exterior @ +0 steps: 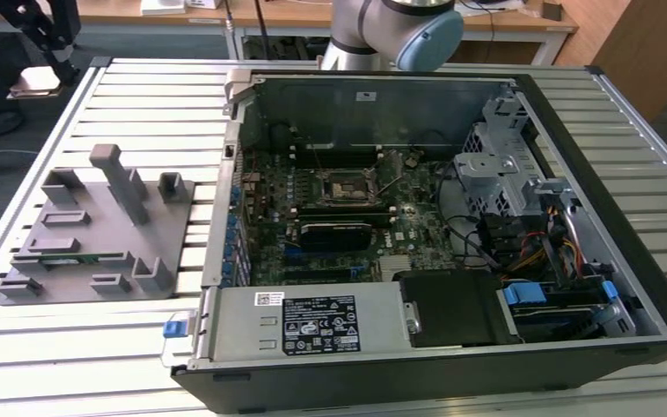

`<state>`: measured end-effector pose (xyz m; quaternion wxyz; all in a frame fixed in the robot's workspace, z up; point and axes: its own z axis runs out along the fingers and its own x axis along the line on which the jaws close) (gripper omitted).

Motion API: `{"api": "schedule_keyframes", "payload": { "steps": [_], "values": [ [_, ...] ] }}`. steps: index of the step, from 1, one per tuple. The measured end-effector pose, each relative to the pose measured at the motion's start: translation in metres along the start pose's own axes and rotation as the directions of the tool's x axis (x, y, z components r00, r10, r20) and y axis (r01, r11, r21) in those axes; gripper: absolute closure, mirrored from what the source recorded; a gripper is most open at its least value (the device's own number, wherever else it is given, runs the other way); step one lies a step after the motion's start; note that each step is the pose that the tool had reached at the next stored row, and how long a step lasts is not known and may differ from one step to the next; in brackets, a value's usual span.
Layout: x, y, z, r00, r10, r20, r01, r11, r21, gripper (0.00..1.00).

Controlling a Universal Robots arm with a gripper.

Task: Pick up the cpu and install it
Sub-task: 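Pick up the cpu and move it towards the insertion slot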

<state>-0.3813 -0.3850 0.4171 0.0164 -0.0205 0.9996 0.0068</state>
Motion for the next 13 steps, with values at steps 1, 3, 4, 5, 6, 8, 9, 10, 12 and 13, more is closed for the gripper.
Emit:
{"api": "schedule_keyframes", "payload": {
  "steps": [1,3,4,5,6,8,9,10,12,13],
  "values": [
    [-0.0009,0.0000,0.0000,1.0000,0.000,-0.0001,0.000,1.0000,0.0000,0.46],
    [-0.0027,-0.0001,0.0000,1.0000,0.000,-0.0001,0.000,1.0000,0.0001,0.46],
    [-0.0037,-0.0001,0.0001,1.0000,0.000,0.0000,0.000,1.0000,0.0000,0.46],
    [-0.0047,-0.0002,0.0001,1.0000,0.000,-0.0001,0.000,1.0000,0.0001,0.46],
    [-0.0057,-0.0002,0.0002,1.0000,0.000,0.0000,0.000,1.0000,0.0000,0.46],
    [-0.0081,-0.0003,0.0002,1.0000,0.000,0.0000,0.000,1.0000,0.0000,0.46],
    [-0.0092,-0.0004,0.0002,1.0000,0.000,-0.0001,0.000,1.0000,0.0001,0.46],
    [-0.0102,-0.0004,0.0003,1.0000,0.000,-0.0001,0.000,1.0000,0.0000,0.46],
    [-0.0126,-0.0005,0.0004,1.0000,0.000,-0.0001,0.000,1.0000,0.0001,0.46],
    [-0.0138,-0.0005,0.0004,1.0000,0.000,-0.0001,0.000,1.0000,0.0000,0.46]
  ]
}}
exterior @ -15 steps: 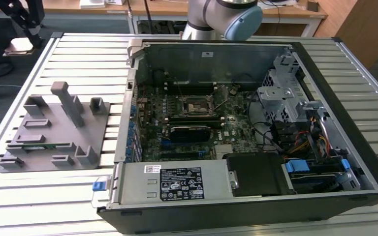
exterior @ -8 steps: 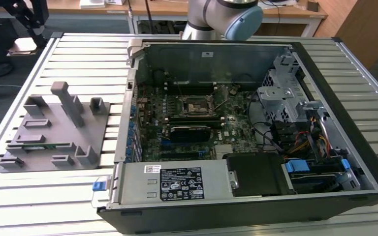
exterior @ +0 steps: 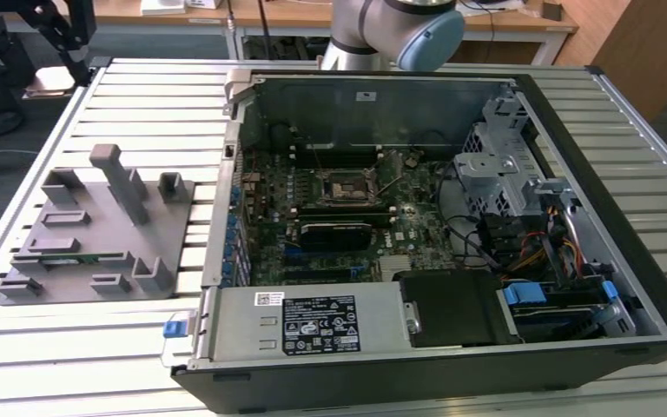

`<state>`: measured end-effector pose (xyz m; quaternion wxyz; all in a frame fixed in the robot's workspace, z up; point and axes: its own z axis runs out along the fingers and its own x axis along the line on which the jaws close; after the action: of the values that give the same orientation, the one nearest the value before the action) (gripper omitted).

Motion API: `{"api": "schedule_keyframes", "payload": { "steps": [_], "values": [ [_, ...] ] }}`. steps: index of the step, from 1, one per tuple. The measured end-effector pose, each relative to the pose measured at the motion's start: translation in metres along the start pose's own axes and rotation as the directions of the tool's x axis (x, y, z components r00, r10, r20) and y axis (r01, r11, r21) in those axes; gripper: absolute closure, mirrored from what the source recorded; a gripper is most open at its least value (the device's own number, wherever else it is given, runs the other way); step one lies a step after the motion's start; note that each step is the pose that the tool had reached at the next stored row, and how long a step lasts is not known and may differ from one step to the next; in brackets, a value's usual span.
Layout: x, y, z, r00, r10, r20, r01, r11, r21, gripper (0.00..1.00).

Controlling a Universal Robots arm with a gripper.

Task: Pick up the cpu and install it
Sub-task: 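Pick up the cpu and move it towards the insertion slot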

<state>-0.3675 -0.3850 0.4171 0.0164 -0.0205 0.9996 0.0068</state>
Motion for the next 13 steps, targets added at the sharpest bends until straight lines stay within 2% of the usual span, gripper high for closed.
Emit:
{"api": "schedule_keyframes", "payload": {
  "steps": [13],
  "values": [
    [-0.0151,-0.0006,0.0005,1.0000,0.000,0.0000,0.000,1.0000,0.0000,0.46]
  ]
}}
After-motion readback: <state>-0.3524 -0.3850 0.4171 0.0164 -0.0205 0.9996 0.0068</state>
